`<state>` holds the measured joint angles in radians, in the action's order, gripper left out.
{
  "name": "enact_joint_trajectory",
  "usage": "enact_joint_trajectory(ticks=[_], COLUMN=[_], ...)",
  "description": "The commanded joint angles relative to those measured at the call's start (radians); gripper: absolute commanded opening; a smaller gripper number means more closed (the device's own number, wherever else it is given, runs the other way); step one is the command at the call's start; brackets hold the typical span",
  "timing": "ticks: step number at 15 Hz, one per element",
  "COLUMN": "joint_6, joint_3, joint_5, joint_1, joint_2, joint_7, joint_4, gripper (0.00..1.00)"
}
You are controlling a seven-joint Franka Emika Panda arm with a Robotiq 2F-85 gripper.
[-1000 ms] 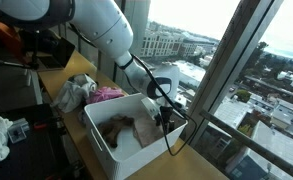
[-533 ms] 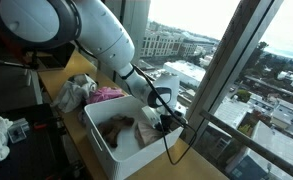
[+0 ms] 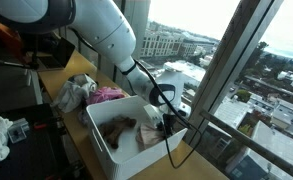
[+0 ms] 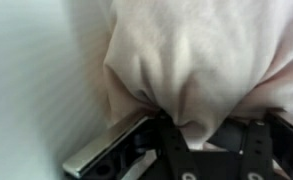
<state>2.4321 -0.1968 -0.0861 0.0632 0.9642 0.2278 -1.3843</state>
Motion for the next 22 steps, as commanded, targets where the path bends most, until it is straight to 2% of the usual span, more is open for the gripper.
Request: enact_joint_trajectory(ticks=[1, 7, 11, 15, 18, 22], joint_6=[0.026, 0.038, 0.009, -0.037, -0.099, -0.155], joint_3=[0.004, 0.033, 0.065, 0.122, 0.197, 0.329], joint_5=[0.012, 0.024, 0.017, 0.004, 0.009, 0.006], joint_1=[0.005, -0.006, -0.043, -0.099, -0.148, -0.230], joint_2=[-0.217, -0.525, -0.728, -0.899, -0.993, -1.004], joint_7=[-0.016, -0.015, 0.010, 0.066, 0.132, 0.274], joint_4=[-0.236, -0.509, -0.637, -0.700, -0.709, -0.674], gripper=[0.01, 0.00, 0.00, 0.00, 0.00, 0.00])
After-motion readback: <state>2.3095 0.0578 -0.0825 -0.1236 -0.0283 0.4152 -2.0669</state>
